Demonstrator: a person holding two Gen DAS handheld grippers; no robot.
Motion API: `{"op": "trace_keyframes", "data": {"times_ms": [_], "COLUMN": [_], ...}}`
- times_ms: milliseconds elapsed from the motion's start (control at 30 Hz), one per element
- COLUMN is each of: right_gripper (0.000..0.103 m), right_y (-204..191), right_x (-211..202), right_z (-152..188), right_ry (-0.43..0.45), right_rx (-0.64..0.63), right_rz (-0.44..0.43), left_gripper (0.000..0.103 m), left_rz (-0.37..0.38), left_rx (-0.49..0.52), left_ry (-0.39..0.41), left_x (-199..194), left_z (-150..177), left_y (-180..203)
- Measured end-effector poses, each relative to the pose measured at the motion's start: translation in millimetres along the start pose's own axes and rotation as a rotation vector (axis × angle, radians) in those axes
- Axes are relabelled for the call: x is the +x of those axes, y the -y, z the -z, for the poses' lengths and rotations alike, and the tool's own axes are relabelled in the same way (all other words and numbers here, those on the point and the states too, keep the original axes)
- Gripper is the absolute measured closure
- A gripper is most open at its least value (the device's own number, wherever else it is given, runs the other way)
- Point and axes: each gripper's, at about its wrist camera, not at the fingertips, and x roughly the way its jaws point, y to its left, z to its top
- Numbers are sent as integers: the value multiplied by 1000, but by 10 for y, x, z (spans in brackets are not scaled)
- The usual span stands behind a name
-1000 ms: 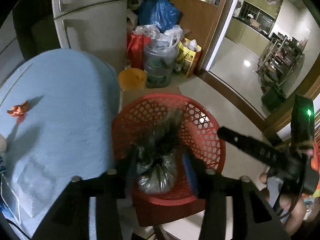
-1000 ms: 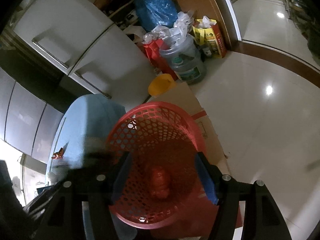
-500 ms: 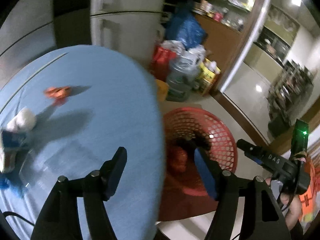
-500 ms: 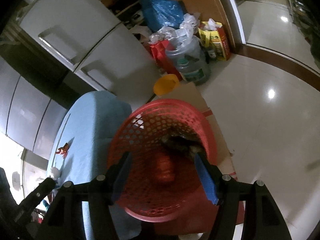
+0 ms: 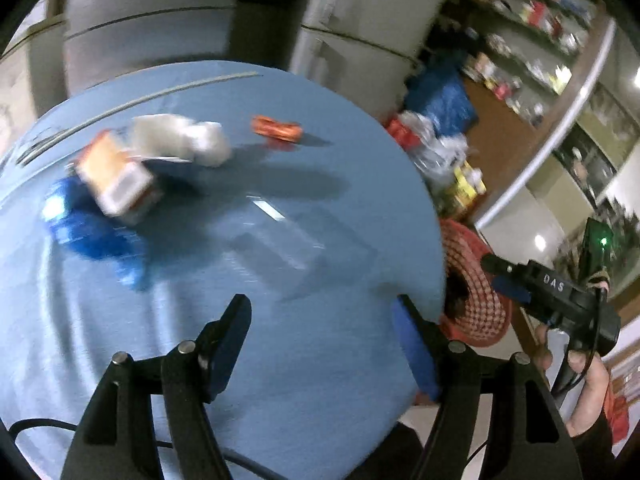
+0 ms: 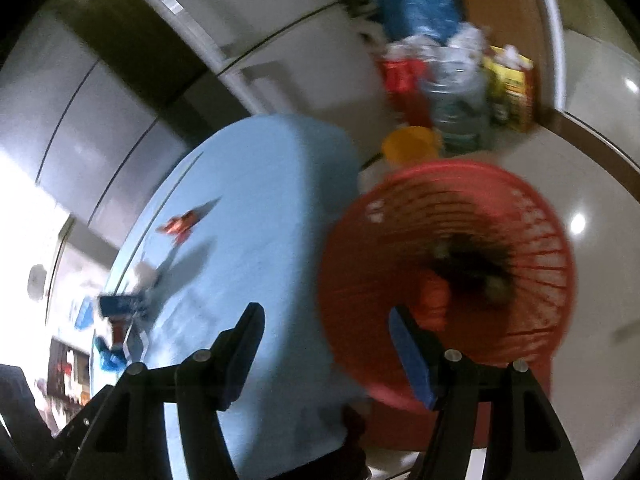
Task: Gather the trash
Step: 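Return both tools to the table and grasp the clear plastic tray with the right tool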
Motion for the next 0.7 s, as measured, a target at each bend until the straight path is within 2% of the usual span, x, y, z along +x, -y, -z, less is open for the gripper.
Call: {"op": "trace_keyframes", "data": {"times_ms": [133,233,333,500,700], "right_gripper": [34,34,34,34,34], "right_y": [-463,-786,-1085,-1643,-2044], "right_x": [178,303,396,522,742], "right_z": [120,197,261,382,464], "right_ry": [-46,-77,-102,-139,-188], "right_rx": [-98,-156,-230,-427,-609], "right_rz": [-34,-63,-83,-115,-126], "left_gripper": [30,30,30,30,30], "left_rz": [-77,-155,-201,-227,-228], "left_rx": [-81,-143,-215,-304,-299], "left_ry": [67,99,109,106,112], "left_x": [-197,-291,-334,-368,-397], "left_z": [50,99,168,306,358], "left_y": [-412,-758,-1059,-1432,-1405]}}
